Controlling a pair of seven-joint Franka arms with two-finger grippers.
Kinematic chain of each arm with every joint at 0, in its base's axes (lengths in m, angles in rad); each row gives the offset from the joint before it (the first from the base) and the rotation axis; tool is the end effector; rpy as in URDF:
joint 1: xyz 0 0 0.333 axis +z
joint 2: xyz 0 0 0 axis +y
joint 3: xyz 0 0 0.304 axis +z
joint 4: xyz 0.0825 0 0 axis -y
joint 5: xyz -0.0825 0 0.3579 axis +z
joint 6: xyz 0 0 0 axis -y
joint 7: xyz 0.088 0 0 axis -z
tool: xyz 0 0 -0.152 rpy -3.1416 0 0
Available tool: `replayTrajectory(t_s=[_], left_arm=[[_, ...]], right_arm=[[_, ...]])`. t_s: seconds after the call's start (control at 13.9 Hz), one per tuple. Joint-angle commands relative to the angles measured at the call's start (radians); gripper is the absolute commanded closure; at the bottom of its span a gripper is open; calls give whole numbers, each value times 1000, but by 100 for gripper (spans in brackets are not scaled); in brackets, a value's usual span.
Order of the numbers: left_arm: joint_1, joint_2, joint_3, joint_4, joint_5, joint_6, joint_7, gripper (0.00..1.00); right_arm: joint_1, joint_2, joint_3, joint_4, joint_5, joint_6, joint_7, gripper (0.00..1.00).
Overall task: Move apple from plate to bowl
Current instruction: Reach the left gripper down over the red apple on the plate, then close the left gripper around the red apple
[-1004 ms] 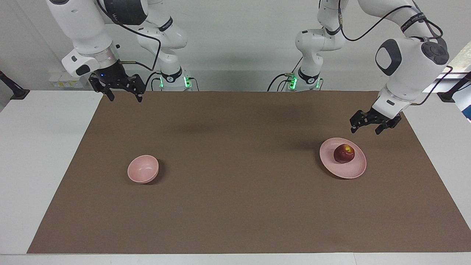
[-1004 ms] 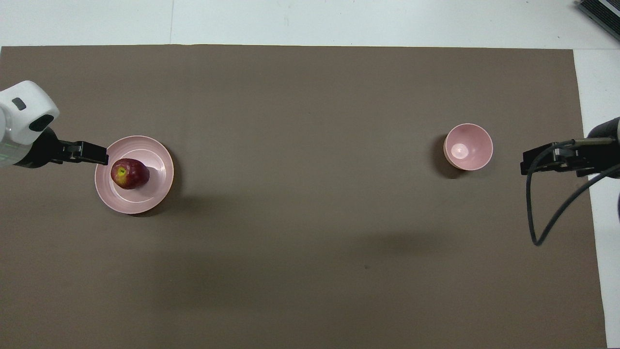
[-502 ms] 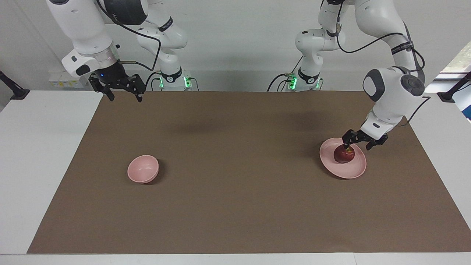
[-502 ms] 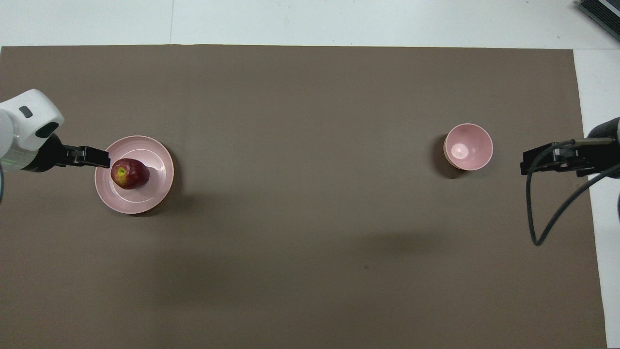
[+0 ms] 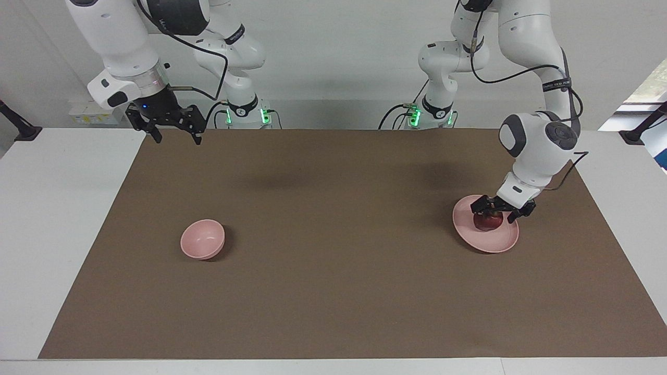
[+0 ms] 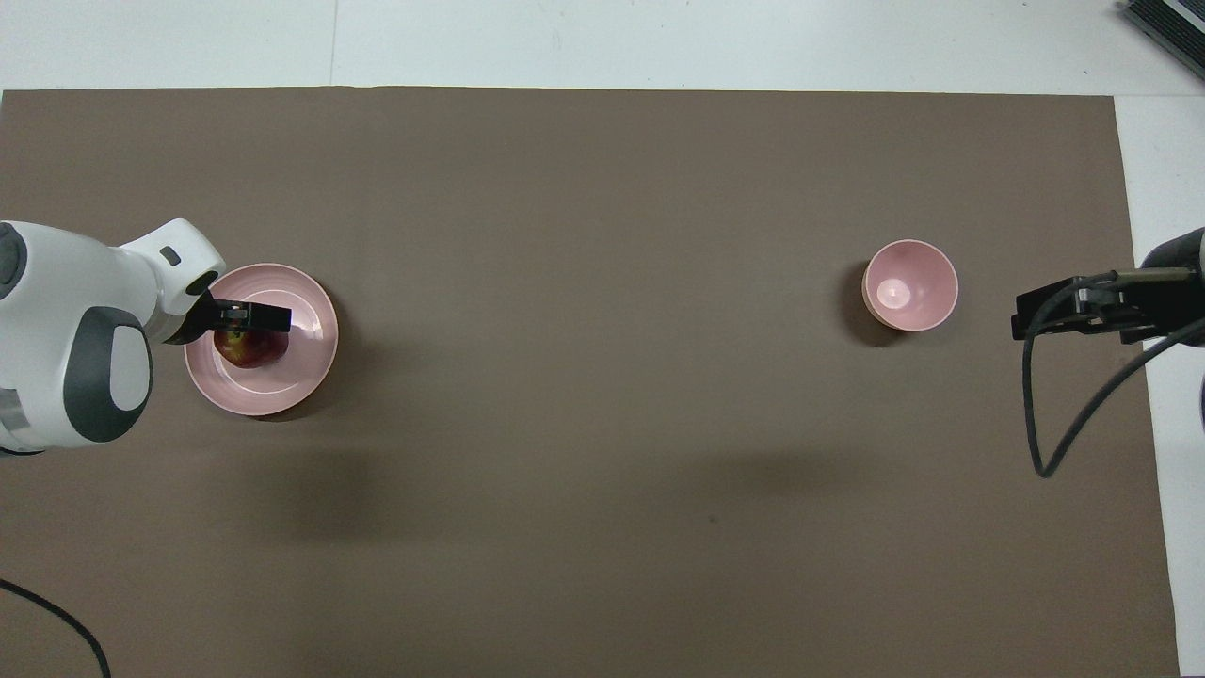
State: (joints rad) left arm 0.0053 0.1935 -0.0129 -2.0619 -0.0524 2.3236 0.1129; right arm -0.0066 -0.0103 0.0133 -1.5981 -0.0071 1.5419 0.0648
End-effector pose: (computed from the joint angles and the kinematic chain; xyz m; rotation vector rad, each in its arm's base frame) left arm 0.5670 -0.0069 0.3075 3.0986 -0.1328 0.1090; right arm 0.5195 0.0024 0.5584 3.1306 -0.0910 -0.0714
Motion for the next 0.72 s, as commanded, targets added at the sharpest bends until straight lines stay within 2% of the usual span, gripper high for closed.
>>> replayTrajectory(t_s=[0.0,0.22,0.65], left_arm=[[-18,-6,8,8,-3,13,-27,0],[-15,0,10,81,-3,-87,-24,0],[-8,-14,8,9,-4,-66,-48,0]], right_arm=[[-9,-13,2,-3,15,-9,-16,0],[-9,-11,2,-3,15,-9,-16,0],[-9,-13,2,-3,15,-9,-16,0]])
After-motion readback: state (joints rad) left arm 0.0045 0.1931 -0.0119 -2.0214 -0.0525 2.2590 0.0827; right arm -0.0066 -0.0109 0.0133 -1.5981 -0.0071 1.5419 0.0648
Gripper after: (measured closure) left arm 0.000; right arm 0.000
